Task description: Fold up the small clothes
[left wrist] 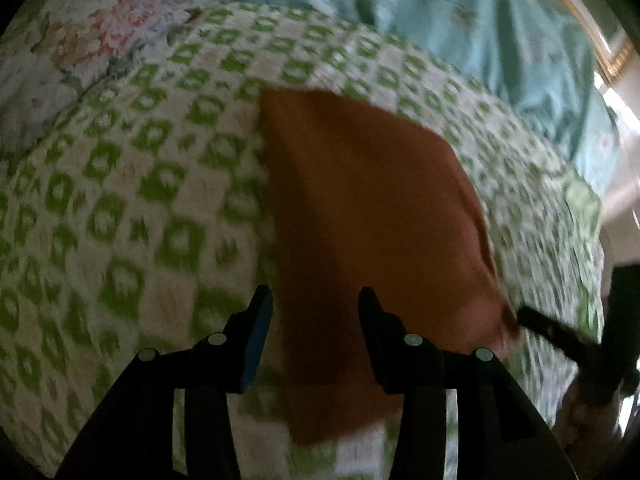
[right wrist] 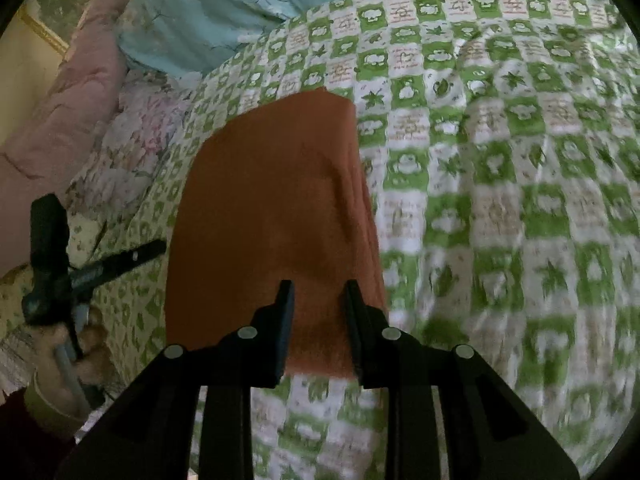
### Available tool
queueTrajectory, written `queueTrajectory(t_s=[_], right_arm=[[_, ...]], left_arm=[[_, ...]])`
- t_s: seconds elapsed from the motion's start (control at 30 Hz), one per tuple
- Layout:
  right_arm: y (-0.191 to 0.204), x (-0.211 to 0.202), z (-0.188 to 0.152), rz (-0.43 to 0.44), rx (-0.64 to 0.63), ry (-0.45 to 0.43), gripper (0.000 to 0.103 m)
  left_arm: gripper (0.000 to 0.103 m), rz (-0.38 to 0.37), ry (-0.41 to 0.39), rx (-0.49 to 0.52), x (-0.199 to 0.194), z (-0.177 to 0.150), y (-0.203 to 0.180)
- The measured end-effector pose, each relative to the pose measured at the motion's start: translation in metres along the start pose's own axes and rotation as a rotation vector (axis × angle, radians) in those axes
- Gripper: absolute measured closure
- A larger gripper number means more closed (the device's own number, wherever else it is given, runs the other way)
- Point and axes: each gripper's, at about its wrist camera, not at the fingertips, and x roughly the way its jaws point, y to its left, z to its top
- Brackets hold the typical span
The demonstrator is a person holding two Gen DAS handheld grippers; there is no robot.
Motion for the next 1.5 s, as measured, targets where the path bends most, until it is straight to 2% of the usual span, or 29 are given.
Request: queueTrajectory(t_s=[0.1, 0.17, 0.23, 0.37, 0.5, 0.77, 0.8, 1.07, 1.3, 1.5], right_arm=[[0.008, -0.005, -0.017, -0.027, -0.034, 0.005, 0.074], [0.012, -0.008, -0.027, -0.042, -0.048, 0.005, 0.064], [0.016, -0.011, -0.038, -0.06, -0.068, 0.001, 0.06], [0.027, -0.024, -0.061, -0.097, -0.127, -0.032, 0.059], [0.036, -0.032, -0.081, -0.115, -0.171, -0.05, 0.051], [0.045, -0.044, -0.113, -0.136, -0.197, -0.058, 0.022], [0.046, -0.044, -0.115, -0.136, -0.198, -0.061, 0.021], [0.058, -0.038, -0.116, -0.148, -0.246, -0.06, 0.017], [0.062, -0.031, -0.1, -0.171, -0.266, -0.065, 0.017], [0.064, -0.023, -0.086, -0.155, -0.263, -0.055, 0.016]], left_arm=[[0.051, 0.001, 0.005, 0.041, -0.014, -0.032, -0.009], [0.046, 0.024, -0.004, 0.067, -0.022, -0.051, -0.012], [0.041, 0.049, -0.008, 0.087, -0.029, -0.067, -0.012], [0.034, 0.084, -0.006, 0.108, -0.037, -0.089, -0.007], [0.03, 0.137, -0.017, 0.155, -0.044, -0.105, -0.004], [0.028, 0.192, -0.036, 0.222, -0.052, -0.134, -0.007], [0.028, 0.191, -0.033, 0.226, -0.052, -0.137, -0.008], [0.018, 0.198, -0.069, 0.239, -0.06, -0.133, -0.012], [0.017, 0.25, -0.078, 0.252, -0.054, -0.115, -0.016], [0.015, 0.261, -0.074, 0.255, -0.046, -0.104, -0.022]])
